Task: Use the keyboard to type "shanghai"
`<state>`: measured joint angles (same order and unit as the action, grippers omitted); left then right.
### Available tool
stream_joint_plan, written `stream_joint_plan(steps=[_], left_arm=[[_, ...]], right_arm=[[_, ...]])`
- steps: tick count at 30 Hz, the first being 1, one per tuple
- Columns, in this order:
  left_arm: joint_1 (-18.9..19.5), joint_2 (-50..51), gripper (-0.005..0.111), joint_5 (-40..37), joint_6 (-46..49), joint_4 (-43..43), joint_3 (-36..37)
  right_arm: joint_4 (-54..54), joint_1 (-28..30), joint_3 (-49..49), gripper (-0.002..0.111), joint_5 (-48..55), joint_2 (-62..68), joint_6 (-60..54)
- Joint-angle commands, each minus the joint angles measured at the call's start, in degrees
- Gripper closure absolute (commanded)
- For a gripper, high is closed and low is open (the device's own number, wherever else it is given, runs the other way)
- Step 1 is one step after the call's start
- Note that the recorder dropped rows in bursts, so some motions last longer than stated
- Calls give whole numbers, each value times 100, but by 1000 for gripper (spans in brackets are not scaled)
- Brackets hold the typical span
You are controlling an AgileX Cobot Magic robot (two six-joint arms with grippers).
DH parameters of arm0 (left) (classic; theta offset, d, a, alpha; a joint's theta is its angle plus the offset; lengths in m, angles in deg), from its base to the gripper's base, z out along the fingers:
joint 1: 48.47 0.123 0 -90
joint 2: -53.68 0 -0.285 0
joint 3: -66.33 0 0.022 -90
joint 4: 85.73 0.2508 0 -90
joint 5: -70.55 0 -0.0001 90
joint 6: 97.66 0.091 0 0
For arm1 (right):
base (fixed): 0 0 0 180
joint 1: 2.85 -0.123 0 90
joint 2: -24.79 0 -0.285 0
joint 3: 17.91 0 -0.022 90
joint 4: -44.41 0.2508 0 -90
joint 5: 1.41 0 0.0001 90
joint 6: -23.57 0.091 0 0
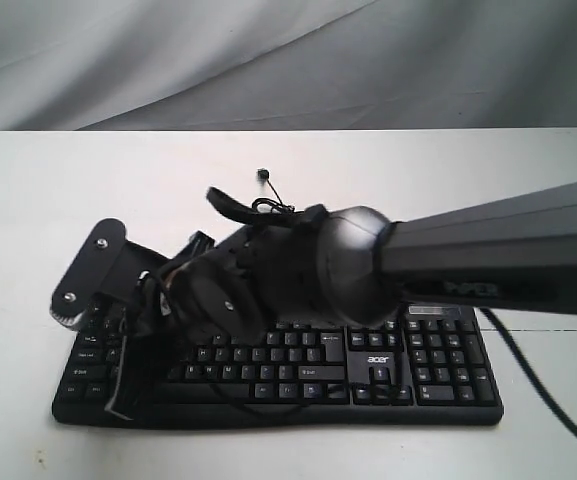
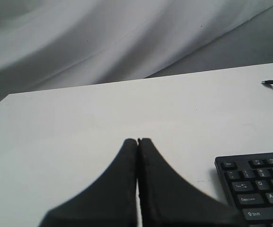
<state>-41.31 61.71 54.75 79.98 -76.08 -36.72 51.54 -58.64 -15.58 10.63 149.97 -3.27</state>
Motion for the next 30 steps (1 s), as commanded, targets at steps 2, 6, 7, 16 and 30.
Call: stream_joint_plan(steps=[2, 6, 7, 16, 30], left_arm=[[-42, -25, 107, 57, -25, -10, 26], [-42, -25, 107, 57, -25, -10, 26], [-42, -25, 107, 57, -25, -10, 26], [-42, -25, 107, 57, -25, -10, 26], [-42, -25, 107, 57, -25, -10, 26]], right_arm=[[144, 127, 1109, 108, -518, -721, 33], [238, 174, 1585, 108, -809, -912, 33], [252, 189, 1585, 108, -763, -912, 33], [252, 261, 1585, 108, -716, -681, 33], [252, 313, 1585, 108, -920, -588, 33]])
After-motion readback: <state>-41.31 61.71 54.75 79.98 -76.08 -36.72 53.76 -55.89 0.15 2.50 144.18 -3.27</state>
